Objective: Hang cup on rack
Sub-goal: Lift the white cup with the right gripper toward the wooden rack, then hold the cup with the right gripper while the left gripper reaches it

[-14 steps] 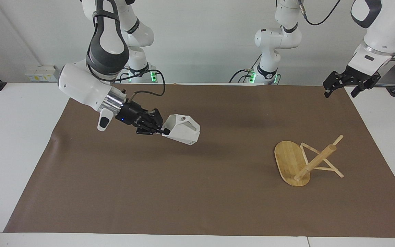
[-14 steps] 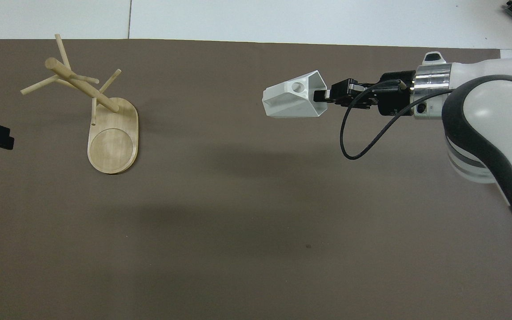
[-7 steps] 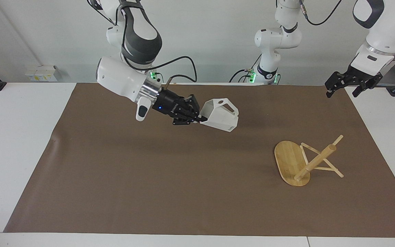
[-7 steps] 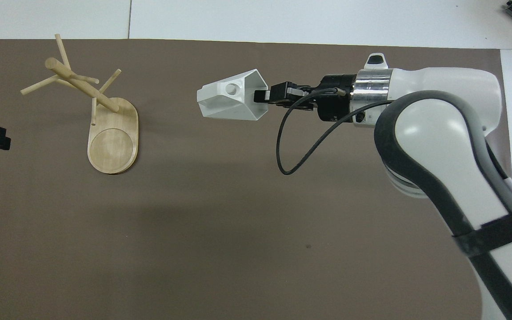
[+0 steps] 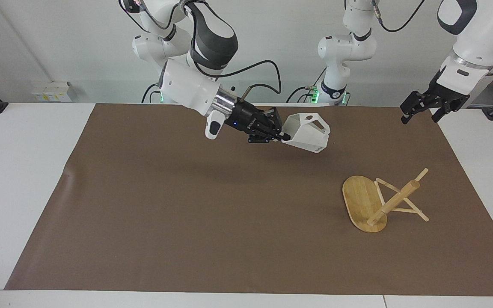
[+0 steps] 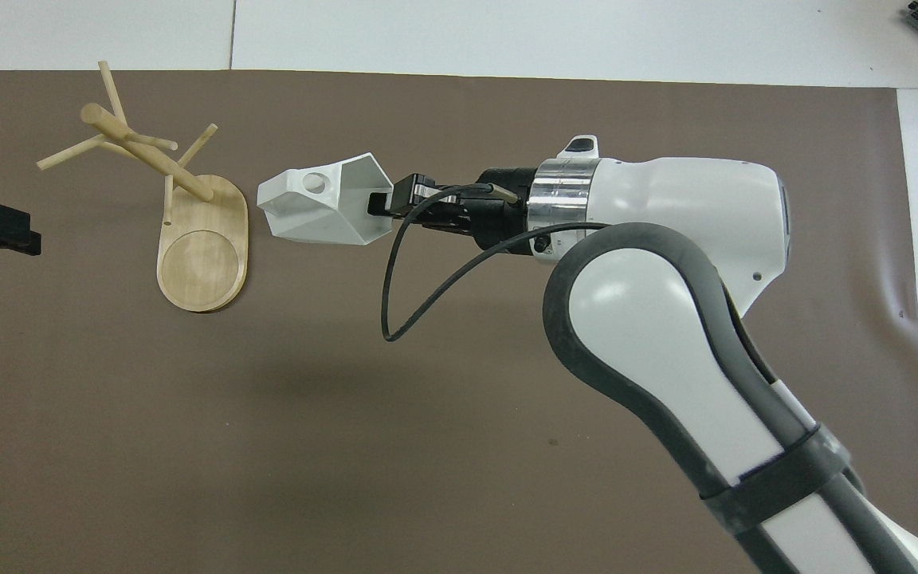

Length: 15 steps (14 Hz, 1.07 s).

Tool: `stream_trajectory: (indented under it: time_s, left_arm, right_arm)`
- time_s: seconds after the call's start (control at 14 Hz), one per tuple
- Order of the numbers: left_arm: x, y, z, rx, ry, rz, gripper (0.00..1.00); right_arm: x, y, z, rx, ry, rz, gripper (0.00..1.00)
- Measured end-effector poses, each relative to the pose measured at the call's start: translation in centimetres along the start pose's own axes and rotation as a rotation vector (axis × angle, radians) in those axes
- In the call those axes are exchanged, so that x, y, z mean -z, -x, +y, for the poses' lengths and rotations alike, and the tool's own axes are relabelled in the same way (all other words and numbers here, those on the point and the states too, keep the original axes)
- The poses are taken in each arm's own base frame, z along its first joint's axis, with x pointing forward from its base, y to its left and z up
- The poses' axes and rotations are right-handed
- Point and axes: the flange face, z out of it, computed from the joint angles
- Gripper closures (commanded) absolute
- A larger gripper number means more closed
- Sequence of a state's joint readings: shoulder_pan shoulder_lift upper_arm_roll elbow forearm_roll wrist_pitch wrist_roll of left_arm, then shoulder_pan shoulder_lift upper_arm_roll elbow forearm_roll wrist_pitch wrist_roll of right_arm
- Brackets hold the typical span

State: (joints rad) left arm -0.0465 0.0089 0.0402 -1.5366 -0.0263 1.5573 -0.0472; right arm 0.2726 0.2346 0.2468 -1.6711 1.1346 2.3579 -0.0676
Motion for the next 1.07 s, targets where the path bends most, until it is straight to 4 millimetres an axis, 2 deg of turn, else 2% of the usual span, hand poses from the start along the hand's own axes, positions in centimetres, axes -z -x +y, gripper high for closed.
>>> stream_trajectory:
  time_s: [0.28,0.5,0.71,1.07]
  left_arm:
    - [-0.1,-0.1,0.4,0.101,0.037,0.002,0.0]
    - [-0.1,-0.2,1.1,0.08,0.084,0.009,0.0]
    - [0.0,-0.6,1.6,-0.069,0.123,0.049,0.0]
    - [-0.3,-1.1,2.2,-0.525,0.153,0.136,0.0]
  right_arm:
    - [-1.4,1.0,-0.6,0.008,0.001,-0.009,1.0]
    - [-1.8,1.4,-0.8,0.025,0.013,-0.017,1.0]
    - [-1.7,1.3,-0.7,0.029,0.019,-0.016,1.0]
    - [-1.8,1.3,-0.6,0.029,0.021,-0.017,1.0]
